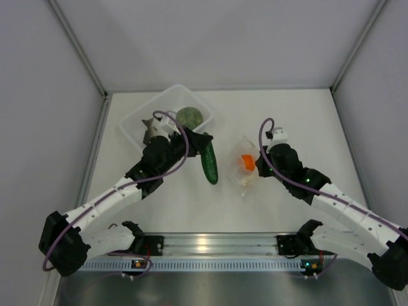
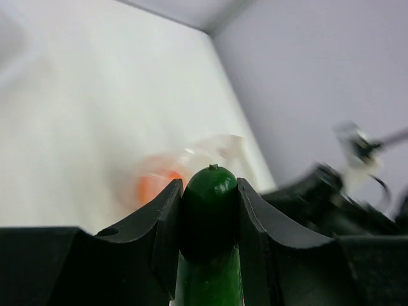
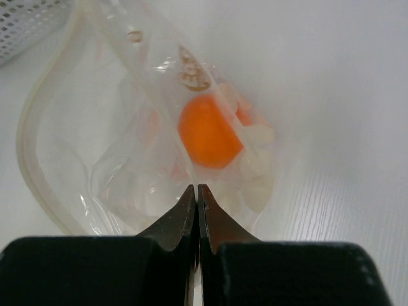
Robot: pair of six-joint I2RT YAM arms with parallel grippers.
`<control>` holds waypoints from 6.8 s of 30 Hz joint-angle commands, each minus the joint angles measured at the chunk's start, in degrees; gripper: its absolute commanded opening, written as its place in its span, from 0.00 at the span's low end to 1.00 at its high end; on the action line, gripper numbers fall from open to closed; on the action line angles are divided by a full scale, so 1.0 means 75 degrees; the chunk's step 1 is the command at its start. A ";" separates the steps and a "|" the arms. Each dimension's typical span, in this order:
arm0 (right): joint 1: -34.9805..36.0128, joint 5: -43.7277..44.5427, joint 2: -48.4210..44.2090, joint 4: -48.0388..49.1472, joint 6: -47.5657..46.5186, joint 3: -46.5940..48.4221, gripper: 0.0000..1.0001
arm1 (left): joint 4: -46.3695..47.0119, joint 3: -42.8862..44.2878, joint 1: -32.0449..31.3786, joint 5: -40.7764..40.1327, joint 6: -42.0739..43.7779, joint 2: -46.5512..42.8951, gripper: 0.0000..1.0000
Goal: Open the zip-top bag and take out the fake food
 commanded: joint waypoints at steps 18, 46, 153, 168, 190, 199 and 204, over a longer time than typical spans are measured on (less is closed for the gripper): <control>-0.0141 -0.3026 -0.1999 -0.1194 0.0000 0.1267 0.00 | -0.4712 0.4555 0.3948 -0.3014 0.2186 0.3349 0.04; -0.0141 -0.2920 -0.2257 -0.0807 0.0340 0.0915 0.00 | -0.4958 0.6057 0.4324 0.0026 0.1882 0.3973 0.98; 0.0270 -0.0601 -0.2092 0.1482 0.2580 -0.1499 0.00 | -0.5240 0.2657 -0.2121 -0.1818 0.1717 0.3278 0.71; 0.0258 0.0653 -0.2492 -0.0618 0.1337 -0.1476 0.00 | -0.5308 0.3173 -0.3153 -0.4030 0.1271 0.3632 0.71; 0.0293 -0.1081 -0.1659 0.0937 0.1956 -0.0360 0.00 | -0.7595 0.5517 -0.2848 -0.3942 0.3451 0.3290 0.72; 0.0293 -0.0578 -0.1927 0.1737 0.2801 -0.1827 0.00 | -0.7245 0.5423 -0.2918 -0.1924 0.2937 0.4627 0.67; 0.0293 -0.0062 -0.2373 0.1117 0.2614 -0.1675 0.00 | -0.7150 0.5622 -0.3094 -0.2519 0.2702 0.4991 0.61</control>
